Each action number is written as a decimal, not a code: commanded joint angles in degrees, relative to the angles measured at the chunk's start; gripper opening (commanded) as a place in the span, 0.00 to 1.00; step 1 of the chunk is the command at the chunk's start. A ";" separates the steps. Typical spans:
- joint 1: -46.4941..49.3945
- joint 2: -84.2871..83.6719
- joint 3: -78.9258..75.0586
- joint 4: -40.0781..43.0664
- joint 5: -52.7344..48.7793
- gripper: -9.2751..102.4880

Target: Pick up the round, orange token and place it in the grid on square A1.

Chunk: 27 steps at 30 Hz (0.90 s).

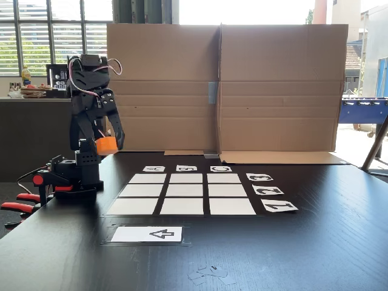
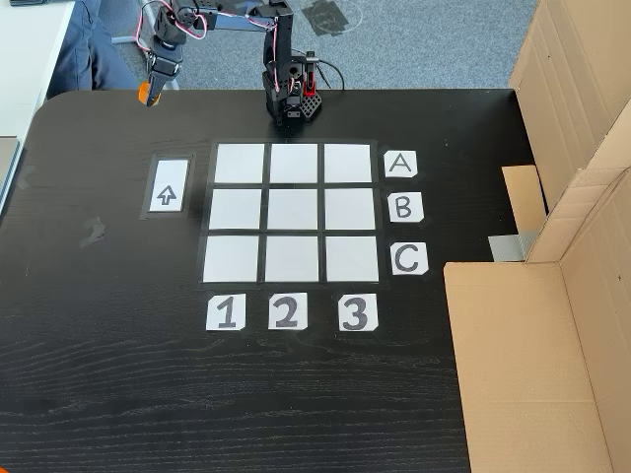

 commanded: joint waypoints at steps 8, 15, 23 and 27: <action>-0.97 25.84 20.92 -0.09 -4.31 0.17; -1.58 39.38 37.88 -0.44 -8.70 0.17; -2.29 49.31 53.96 -0.79 -11.95 0.17; -3.69 49.13 58.62 -0.97 -12.48 0.17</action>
